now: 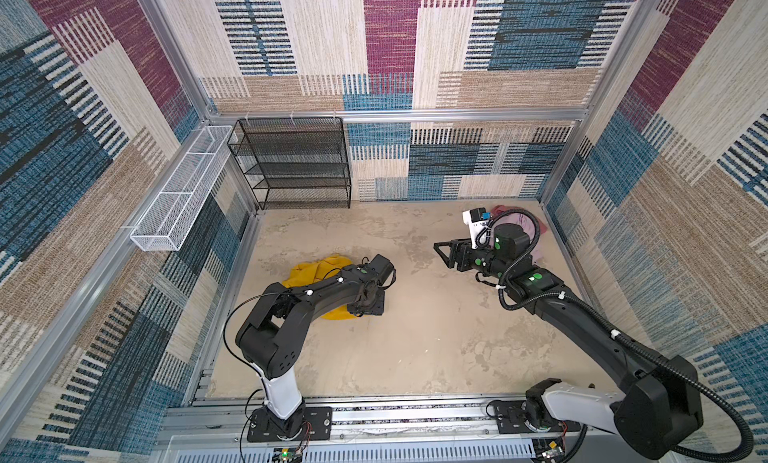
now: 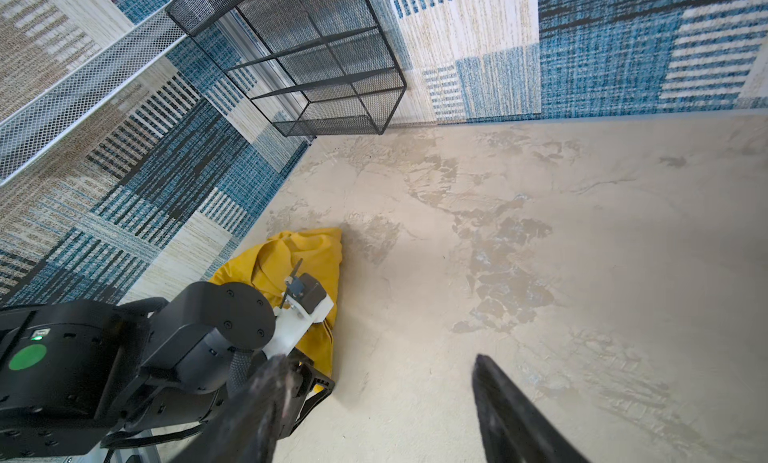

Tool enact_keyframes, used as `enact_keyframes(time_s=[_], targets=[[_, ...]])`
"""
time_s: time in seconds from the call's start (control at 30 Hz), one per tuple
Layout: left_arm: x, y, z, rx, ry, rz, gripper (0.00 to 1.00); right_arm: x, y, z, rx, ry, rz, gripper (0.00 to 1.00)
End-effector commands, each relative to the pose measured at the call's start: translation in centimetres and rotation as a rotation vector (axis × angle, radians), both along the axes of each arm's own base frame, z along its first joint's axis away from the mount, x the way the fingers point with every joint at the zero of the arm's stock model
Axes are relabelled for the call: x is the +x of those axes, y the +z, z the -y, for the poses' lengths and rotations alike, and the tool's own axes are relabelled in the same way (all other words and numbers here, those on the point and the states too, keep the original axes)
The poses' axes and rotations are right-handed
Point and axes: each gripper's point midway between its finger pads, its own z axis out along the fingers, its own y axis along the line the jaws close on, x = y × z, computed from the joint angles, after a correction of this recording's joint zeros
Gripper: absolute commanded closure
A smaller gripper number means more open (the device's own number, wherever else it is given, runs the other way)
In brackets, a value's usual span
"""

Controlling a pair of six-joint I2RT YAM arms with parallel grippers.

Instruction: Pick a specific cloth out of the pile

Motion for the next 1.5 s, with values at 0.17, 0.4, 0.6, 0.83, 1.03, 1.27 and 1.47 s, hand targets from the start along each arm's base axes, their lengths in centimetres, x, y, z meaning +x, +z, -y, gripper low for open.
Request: enact_keyframes(time_s=[0.17,0.4,0.6,0.83,1.03,1.27,1.47], targets=[[0.1,-0.9,0.0,0.007,0.012,-0.007,0.63,0.2,0.6,-0.1,0.014,-0.004,0.018,0.27],[0.3,0.5,-0.7,0.038,0.019,0.018,1.00,0.3,0.6,-0.2,0.016,-0.001,0.018,0.27],[1.6,5.0,-1.3,0.067,0.005,0.104,1.00,0.3,0.7,-0.2,0.018,-0.003,0.020,0.27],[3.4,9.6,-3.2,0.089,0.041,0.201,1.00,0.3,0.7,-0.2,0.024,-0.004,0.023,0.27],[4.4,12.4,-6.9,0.083,0.129,0.261,1.00,0.3,1.1,-0.1,0.016,-0.010,0.033,0.27],[6.6,16.0,-10.9,0.052,0.232,0.368,1.00,0.6,1.0,-0.2,0.020,-0.007,0.029,0.27],[9.2,16.2,-13.8,0.016,0.305,0.392,1.00,0.8,0.9,-0.3,0.020,-0.008,0.022,0.27]])
